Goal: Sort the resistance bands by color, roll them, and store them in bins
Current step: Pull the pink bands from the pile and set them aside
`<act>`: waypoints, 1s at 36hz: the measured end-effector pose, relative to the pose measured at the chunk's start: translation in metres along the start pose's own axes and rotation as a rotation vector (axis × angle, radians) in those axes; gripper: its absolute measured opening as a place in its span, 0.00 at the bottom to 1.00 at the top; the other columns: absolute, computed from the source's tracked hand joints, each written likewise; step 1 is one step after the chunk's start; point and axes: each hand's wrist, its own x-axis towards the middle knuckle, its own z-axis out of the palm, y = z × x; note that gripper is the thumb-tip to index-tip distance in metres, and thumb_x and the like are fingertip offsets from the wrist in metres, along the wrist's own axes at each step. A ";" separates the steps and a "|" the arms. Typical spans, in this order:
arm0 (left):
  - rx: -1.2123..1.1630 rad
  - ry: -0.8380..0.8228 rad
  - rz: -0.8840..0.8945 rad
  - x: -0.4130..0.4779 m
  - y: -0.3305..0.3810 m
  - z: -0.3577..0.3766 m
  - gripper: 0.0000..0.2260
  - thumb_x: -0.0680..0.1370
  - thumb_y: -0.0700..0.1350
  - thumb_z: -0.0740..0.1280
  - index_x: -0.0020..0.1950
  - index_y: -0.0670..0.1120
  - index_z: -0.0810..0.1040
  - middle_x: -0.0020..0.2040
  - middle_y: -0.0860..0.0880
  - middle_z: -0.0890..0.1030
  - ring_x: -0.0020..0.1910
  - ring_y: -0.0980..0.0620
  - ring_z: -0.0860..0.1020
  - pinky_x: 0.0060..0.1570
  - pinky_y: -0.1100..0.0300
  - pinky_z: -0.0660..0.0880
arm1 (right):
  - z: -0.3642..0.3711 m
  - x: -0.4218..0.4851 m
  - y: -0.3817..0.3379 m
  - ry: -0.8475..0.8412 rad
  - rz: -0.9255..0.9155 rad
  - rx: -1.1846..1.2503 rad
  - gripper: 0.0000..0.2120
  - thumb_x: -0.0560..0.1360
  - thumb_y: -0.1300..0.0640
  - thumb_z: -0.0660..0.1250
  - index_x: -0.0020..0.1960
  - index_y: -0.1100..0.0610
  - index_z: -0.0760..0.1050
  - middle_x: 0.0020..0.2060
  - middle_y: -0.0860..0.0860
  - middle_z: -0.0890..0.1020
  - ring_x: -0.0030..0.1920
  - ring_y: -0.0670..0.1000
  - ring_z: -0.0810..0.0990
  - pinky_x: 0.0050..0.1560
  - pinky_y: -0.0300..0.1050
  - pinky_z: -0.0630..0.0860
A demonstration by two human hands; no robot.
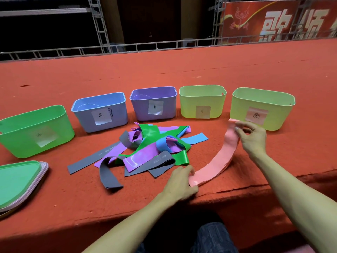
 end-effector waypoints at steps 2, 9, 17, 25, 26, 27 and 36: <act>0.002 -0.017 -0.003 0.001 -0.002 0.003 0.18 0.72 0.48 0.70 0.60 0.48 0.73 0.57 0.45 0.74 0.58 0.45 0.71 0.58 0.55 0.68 | -0.001 0.000 -0.001 -0.003 0.006 0.005 0.08 0.72 0.65 0.71 0.51 0.59 0.83 0.45 0.51 0.84 0.45 0.51 0.82 0.54 0.49 0.79; -0.053 -0.075 -0.047 0.006 -0.005 0.005 0.14 0.76 0.57 0.67 0.55 0.49 0.79 0.54 0.45 0.74 0.58 0.47 0.70 0.56 0.55 0.67 | -0.001 0.001 -0.005 -0.019 0.028 0.014 0.10 0.71 0.66 0.72 0.51 0.58 0.83 0.45 0.49 0.83 0.46 0.51 0.83 0.55 0.51 0.80; -0.101 -0.119 -0.037 0.016 -0.007 -0.002 0.16 0.73 0.41 0.68 0.59 0.51 0.75 0.57 0.44 0.75 0.58 0.47 0.73 0.59 0.56 0.69 | -0.005 0.008 -0.024 -0.009 0.049 0.122 0.11 0.71 0.68 0.72 0.50 0.56 0.82 0.44 0.51 0.83 0.41 0.43 0.80 0.52 0.47 0.79; -0.198 -0.275 0.094 0.025 -0.005 -0.004 0.24 0.71 0.37 0.66 0.61 0.57 0.67 0.59 0.46 0.73 0.54 0.49 0.72 0.57 0.56 0.70 | -0.011 0.021 -0.060 0.014 0.016 0.317 0.11 0.71 0.68 0.72 0.51 0.57 0.82 0.43 0.47 0.83 0.41 0.39 0.80 0.47 0.38 0.78; -0.242 -0.276 0.101 0.024 -0.005 -0.005 0.24 0.71 0.36 0.66 0.62 0.54 0.66 0.57 0.47 0.73 0.49 0.54 0.72 0.52 0.62 0.71 | -0.011 0.023 -0.065 0.005 0.014 0.340 0.11 0.71 0.68 0.72 0.49 0.55 0.82 0.43 0.48 0.84 0.42 0.42 0.81 0.49 0.41 0.79; -0.264 -0.274 0.104 0.024 -0.004 -0.005 0.23 0.72 0.35 0.66 0.63 0.52 0.66 0.54 0.48 0.73 0.43 0.57 0.71 0.47 0.65 0.70 | -0.012 0.023 -0.070 -0.005 0.015 0.363 0.11 0.71 0.67 0.72 0.47 0.53 0.82 0.43 0.49 0.84 0.42 0.44 0.81 0.50 0.45 0.79; -0.406 -0.044 0.103 0.023 -0.006 0.003 0.23 0.72 0.36 0.66 0.54 0.60 0.60 0.43 0.47 0.75 0.40 0.50 0.73 0.48 0.54 0.73 | -0.012 0.021 -0.119 -0.107 -0.096 0.430 0.10 0.72 0.67 0.72 0.45 0.53 0.81 0.35 0.41 0.84 0.38 0.44 0.81 0.45 0.43 0.79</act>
